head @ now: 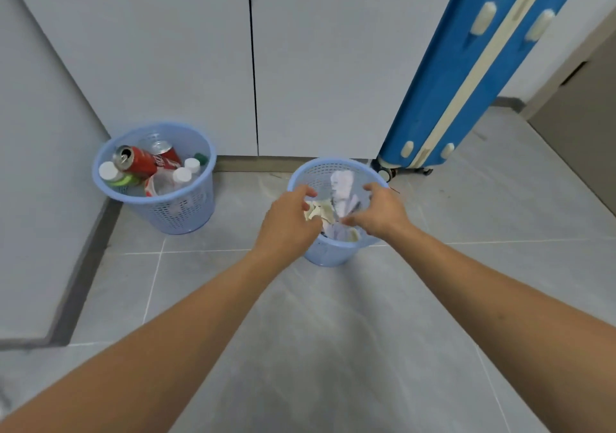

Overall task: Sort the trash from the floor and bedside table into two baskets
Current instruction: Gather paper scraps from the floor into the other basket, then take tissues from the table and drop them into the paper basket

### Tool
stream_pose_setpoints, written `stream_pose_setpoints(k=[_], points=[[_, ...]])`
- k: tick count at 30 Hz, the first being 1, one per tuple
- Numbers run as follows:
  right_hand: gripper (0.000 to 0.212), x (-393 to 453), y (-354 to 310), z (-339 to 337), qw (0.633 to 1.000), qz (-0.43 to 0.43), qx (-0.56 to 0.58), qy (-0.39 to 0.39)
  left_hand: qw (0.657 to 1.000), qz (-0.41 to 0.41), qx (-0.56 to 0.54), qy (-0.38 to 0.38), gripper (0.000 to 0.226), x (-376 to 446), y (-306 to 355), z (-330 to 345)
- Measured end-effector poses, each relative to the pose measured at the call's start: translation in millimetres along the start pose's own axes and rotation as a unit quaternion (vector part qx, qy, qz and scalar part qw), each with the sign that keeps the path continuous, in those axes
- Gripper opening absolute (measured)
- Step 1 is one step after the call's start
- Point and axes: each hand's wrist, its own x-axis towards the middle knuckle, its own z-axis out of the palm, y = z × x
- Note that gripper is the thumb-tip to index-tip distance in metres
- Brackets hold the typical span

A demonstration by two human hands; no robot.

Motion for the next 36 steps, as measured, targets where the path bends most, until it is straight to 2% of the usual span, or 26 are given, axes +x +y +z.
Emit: stream_pose_setpoints(k=[2, 6, 10, 15, 21, 25, 30, 36], points=[[0.084, -12, -10, -1, 0.998, -0.017, -0.053, -0.01, 0.999, -0.022, 0.027, -0.006, 0.031, -22, -10, -23], [0.05, -65, -63, -8, 0.996, -0.076, -0.054, -0.012, 0.997, -0.068, 0.036, -0.001, 0.019, -75, -11, -90], [0.035, -148, -150, -15, 0.987, -0.163, 0.001, -0.012, 0.995, -0.089, 0.031, 0.033, 0.01, -145, 8, -175], [0.021, -272, -282, -15, 0.958, -0.283, 0.045, -0.024, 0.987, -0.074, 0.073, 0.125, 0.011, -248, 14, -304], [0.014, -421, -428, 29, 0.913, -0.394, 0.067, -0.078, 0.962, -0.096, 0.1, 0.237, 0.01, -384, -1, -457], [0.01, -513, -500, 71, 0.884, -0.444, 0.068, -0.128, 0.941, -0.126, 0.106, 0.295, 0.011, -481, -23, -531], [0.009, -587, -550, 113, 0.861, -0.473, 0.06, -0.179, 0.919, -0.167, 0.103, 0.342, 0.008, -562, -54, -586], [0.015, -612, -593, 154, 0.835, -0.507, 0.041, -0.211, 0.884, -0.225, 0.119, 0.392, 0.008, -605, -96, -624]])
